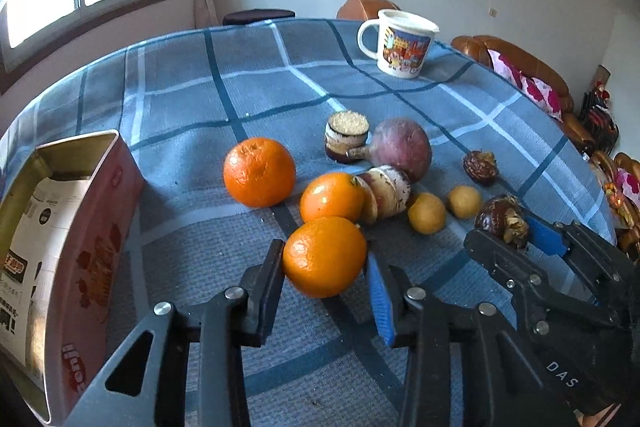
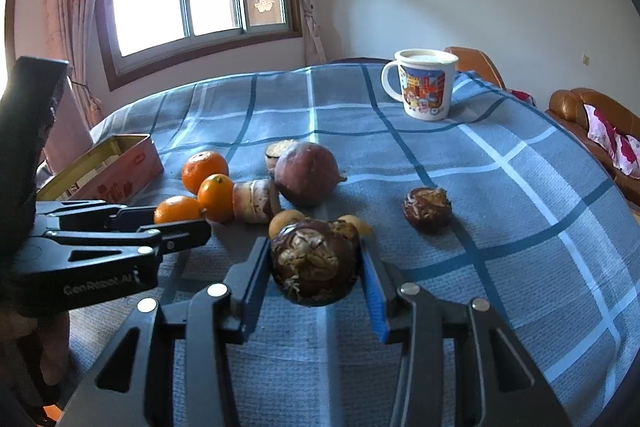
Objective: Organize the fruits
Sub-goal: 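Lift the mangosteen with the right tool while the left tool carries the orange toward the tin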
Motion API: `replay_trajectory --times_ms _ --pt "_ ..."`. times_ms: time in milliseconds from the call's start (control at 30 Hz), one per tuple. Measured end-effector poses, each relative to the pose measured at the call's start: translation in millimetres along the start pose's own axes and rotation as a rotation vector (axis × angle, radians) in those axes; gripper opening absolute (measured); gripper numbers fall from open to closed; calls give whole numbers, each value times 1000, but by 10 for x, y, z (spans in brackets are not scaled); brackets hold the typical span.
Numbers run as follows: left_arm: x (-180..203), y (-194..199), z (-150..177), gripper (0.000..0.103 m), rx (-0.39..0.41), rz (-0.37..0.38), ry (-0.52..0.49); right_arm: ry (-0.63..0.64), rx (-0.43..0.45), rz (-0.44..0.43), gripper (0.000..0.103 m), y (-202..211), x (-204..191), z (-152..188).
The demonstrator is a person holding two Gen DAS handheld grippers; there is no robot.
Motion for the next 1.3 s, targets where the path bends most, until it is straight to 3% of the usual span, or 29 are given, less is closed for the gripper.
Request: replay_trajectory --times_ms 767,1300 --pt "47 277 10 41 147 -44 -22 16 73 -2 46 115 -17 -5" --pt "68 389 26 41 208 -69 -20 30 117 2 46 166 -37 2"
Point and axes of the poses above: each gripper's, at about its wrist camera, not at the fingertips, and y roughly against the way its jaws point, x to its right, z to its underside, the point moved 1 cm from there along -y, roughly the way its jaws point, and after that the axes turned 2 degrees about -z, right-handed, at the moved point
